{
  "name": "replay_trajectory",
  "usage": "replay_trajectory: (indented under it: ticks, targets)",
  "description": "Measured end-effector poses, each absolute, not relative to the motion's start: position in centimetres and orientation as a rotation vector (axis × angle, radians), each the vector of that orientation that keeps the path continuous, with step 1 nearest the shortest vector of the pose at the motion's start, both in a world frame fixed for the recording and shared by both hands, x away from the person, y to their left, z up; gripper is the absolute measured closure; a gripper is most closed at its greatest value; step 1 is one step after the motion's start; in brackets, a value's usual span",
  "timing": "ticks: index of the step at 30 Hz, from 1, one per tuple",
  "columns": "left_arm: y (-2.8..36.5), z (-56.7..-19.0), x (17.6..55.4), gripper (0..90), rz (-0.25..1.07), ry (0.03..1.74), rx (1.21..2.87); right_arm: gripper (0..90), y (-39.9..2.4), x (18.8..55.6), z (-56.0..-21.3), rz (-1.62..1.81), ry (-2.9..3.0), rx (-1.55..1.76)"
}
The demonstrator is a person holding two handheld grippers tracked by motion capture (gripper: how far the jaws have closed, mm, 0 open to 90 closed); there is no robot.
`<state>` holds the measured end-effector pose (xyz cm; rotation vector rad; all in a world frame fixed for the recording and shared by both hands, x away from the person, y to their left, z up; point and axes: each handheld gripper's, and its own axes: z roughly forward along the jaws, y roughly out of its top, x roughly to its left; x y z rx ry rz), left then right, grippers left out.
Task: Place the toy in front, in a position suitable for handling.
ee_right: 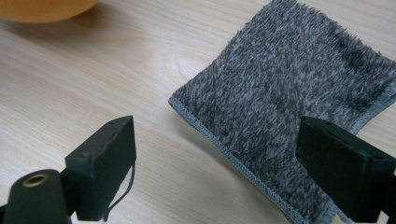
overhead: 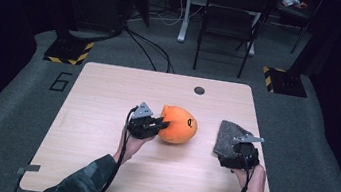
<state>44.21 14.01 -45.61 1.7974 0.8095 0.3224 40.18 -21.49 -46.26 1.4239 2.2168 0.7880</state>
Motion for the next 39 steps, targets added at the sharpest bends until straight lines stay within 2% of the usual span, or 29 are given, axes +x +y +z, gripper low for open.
replay_trajectory:
  ticks: [6,13,16,20,23,27,35,39]
  targets:
    - [13.4,-45.9,43.3,75.2,0.342,0.844,1.780,11.2,-21.3,40.4,-46.4,0.779,2.226,1.421]
    - [13.1,-47.4,43.1,72.9,0.327,0.864,1.837,11.2,-21.1,40.4,-46.5,0.775,2.241,1.426]
    - [13.5,-47.3,43.0,63.7,0.310,0.869,1.855,11.2,-21.1,40.5,-46.5,0.770,2.244,1.417]
    - [14.2,-47.1,42.6,42.6,0.342,0.831,1.921,11.1,-21.1,40.7,-46.6,0.772,2.247,1.410]
    - [14.9,-46.8,42.1,31.5,0.387,0.819,1.948,11.1,-21.2,40.7,-46.6,0.772,2.243,1.407]
    - [16.0,-46.9,41.3,24.7,0.401,0.835,1.964,10.6,-21.3,40.8,-46.5,0.776,2.237,1.415]
    - [16.5,-47.9,40.3,22.0,0.394,0.846,1.991,10.4,-21.5,41.0,-46.6,0.782,2.224,1.431]
    - [16.2,-48.2,40.2,29.4,0.406,0.802,2.032,10.3,-21.7,41.2,-46.5,0.781,2.203,1.450]
